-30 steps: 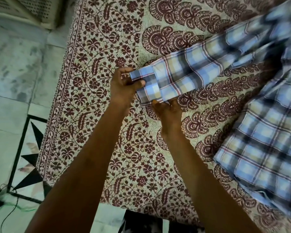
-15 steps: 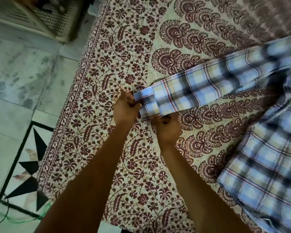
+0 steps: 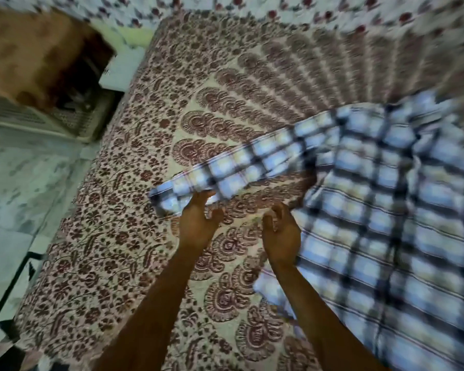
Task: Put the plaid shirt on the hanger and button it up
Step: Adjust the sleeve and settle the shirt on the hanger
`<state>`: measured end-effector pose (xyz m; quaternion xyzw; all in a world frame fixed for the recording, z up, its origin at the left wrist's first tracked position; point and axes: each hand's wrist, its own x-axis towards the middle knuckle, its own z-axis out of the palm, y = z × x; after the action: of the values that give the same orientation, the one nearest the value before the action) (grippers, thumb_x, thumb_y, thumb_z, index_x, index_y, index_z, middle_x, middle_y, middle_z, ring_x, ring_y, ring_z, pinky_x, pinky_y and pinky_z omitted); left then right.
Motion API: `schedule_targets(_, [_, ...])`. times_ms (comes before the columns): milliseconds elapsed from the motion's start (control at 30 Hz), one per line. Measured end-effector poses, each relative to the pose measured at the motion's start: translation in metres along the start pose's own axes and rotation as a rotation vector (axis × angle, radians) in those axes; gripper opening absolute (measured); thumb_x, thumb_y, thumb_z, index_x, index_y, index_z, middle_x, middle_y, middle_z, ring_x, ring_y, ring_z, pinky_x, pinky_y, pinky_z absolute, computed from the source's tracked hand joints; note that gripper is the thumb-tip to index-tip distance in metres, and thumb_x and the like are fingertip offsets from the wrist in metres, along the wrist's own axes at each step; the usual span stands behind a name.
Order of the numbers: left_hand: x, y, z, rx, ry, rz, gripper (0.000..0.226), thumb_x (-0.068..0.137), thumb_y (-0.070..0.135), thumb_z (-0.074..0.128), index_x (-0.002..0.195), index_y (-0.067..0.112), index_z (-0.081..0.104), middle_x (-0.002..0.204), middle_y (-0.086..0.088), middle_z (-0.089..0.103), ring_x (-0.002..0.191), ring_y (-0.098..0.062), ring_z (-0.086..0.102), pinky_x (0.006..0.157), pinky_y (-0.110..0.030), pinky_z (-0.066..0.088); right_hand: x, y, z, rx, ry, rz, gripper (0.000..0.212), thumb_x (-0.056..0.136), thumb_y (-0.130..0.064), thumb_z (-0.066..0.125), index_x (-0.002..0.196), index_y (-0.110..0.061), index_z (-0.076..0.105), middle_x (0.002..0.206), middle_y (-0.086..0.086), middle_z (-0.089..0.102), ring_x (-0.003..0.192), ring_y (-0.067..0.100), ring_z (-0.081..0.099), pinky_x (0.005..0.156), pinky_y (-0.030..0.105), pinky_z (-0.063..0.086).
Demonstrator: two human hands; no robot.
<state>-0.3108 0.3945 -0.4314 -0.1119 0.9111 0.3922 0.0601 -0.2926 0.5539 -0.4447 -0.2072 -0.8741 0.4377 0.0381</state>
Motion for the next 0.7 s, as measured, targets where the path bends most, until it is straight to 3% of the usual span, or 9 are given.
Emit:
schedule_targets(133, [-0.029,0.086,0.045,0.033,-0.027,0.056,0.049,0.087,0.024,0.063,0.133,0.017,0.049,0.135,-0.009,0.054,0.100,-0.031,0.062,0.089,-0.033,0.046,0.024,0.036,-0.098,0.031,0.025,0.001,0.039,0.089,-0.016,0.059,0.126,-0.006,0.055,0.123,0.013,0.062,0.114,0.031,0.058,0.093,0.039,0.045])
schedule_targets(267, [-0.056,0.161,0.087,0.024,-0.081,0.152,0.063,0.081,0.047,0.051,0.135,0.013,0.048,0.138,-0.009,0.052,0.107,-0.031,0.061,0.095,-0.031,0.043,0.042,0.068,-0.187,0.102,0.087,0.012,0.036,0.089,-0.016,0.059,0.124,-0.008,0.055,0.126,0.011,0.060,0.116,0.029,0.055,0.096,0.040,0.045])
schedule_targets(400, [-0.071,0.227,0.119,-0.024,-0.114,0.187,0.058,0.083,0.035,0.059,0.133,0.009,0.048,0.136,-0.013,0.053,0.121,-0.031,0.053,0.100,-0.037,0.042,0.059,0.088,-0.260,0.134,0.109,0.030,0.040,0.090,-0.015,0.058,0.128,-0.006,0.052,0.131,0.013,0.056,0.122,0.029,0.051,0.101,0.038,0.039])
schedule_targets(533, [-0.069,0.270,0.141,0.003,-0.111,0.290,0.051,0.088,0.026,0.063,0.135,0.011,0.047,0.137,-0.013,0.052,0.124,-0.032,0.050,0.102,-0.045,0.042,0.076,0.097,-0.305,0.160,0.119,0.016,0.041,0.091,-0.013,0.057,0.131,-0.005,0.049,0.135,0.014,0.052,0.126,0.029,0.048,0.102,0.033,0.037])
schedule_targets(700, [-0.048,0.307,0.167,0.011,-0.112,0.380,0.049,0.089,0.022,0.061,0.134,0.012,0.047,0.139,-0.013,0.049,0.126,-0.034,0.047,0.104,-0.046,0.040,0.105,0.116,-0.327,0.171,0.145,0.021,0.044,0.092,-0.014,0.055,0.134,-0.005,0.045,0.140,0.013,0.047,0.130,0.029,0.043,0.108,0.041,0.035])
